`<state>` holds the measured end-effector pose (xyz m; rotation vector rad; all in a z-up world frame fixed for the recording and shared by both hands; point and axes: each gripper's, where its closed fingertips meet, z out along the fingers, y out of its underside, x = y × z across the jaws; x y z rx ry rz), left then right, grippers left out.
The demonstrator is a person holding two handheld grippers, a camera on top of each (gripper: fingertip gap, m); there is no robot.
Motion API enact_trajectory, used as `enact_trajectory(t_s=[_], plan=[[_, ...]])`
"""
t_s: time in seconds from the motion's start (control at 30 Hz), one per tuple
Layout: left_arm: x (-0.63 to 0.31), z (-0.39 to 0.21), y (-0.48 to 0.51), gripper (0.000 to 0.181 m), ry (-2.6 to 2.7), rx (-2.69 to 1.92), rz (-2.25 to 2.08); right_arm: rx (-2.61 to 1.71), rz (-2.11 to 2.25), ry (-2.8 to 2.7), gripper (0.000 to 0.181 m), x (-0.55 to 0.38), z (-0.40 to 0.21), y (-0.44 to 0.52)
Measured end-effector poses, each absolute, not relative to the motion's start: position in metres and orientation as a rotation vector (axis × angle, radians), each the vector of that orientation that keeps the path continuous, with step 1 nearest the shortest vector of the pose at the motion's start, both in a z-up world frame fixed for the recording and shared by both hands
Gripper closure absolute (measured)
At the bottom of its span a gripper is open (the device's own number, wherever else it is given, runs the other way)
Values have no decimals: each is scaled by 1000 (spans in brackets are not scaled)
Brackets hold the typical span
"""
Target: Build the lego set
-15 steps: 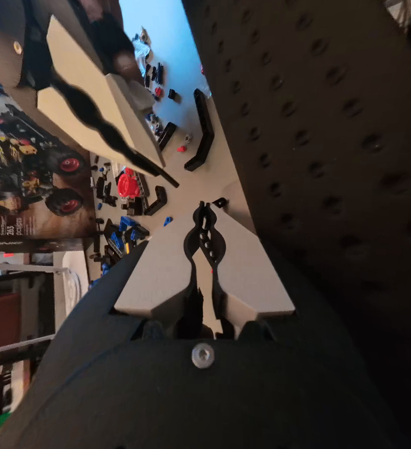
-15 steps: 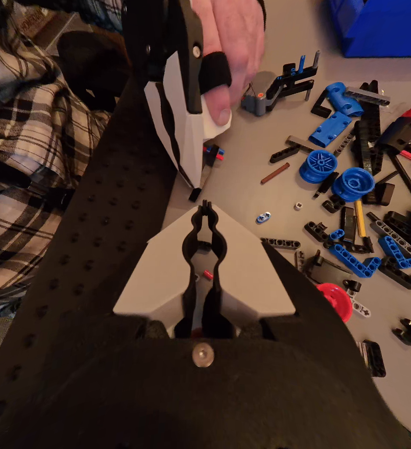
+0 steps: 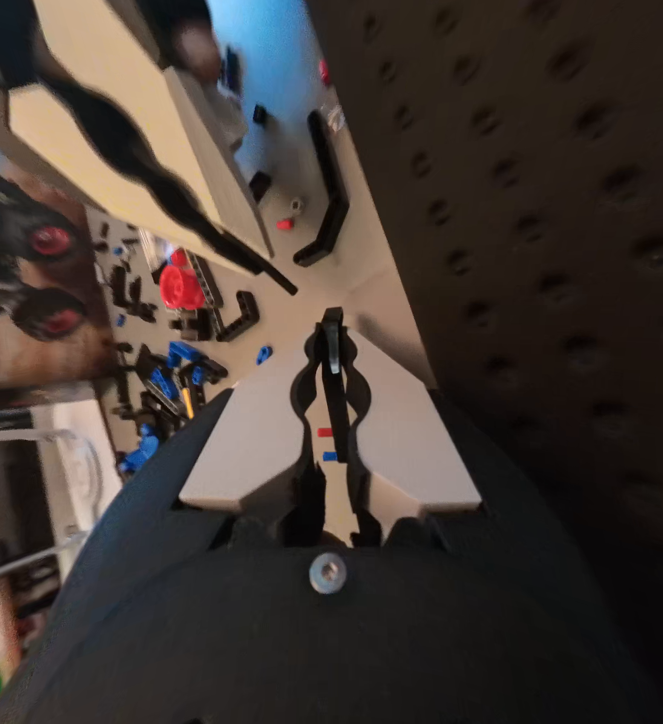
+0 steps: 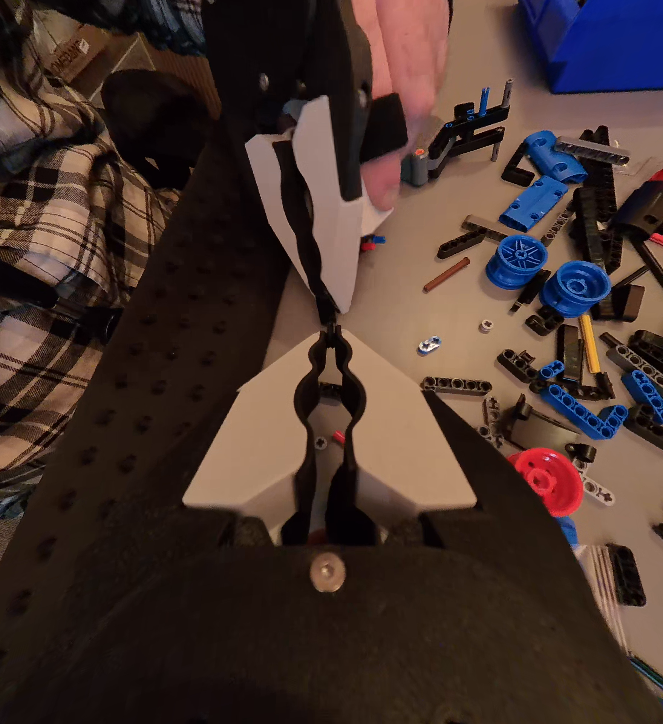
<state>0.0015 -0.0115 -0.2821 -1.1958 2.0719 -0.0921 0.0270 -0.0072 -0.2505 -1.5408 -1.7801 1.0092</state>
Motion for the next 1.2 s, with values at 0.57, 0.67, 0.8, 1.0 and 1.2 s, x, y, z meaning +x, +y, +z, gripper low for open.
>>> enact_trajectory(t_s=[0.57,0.67,0.8,1.0,1.2], plan=[[11,-279,-28,176,1965,-762,186,-1495,1030,-2037,179,22,-260,-28],[11,-279,-28,176,1957,-761,188,-1484,984,-2104,179,23,-261,-28],[11,-279,-29,176,1952,-759,185,-1441,933,-2209,179,24,-261,-28],[11,-279,-29,176,1941,-757,174,-1300,861,-2354,179,24,-261,-29],[10,-280,-28,176,1935,-773,190,-1471,961,-2328,180,21,-262,-27]])
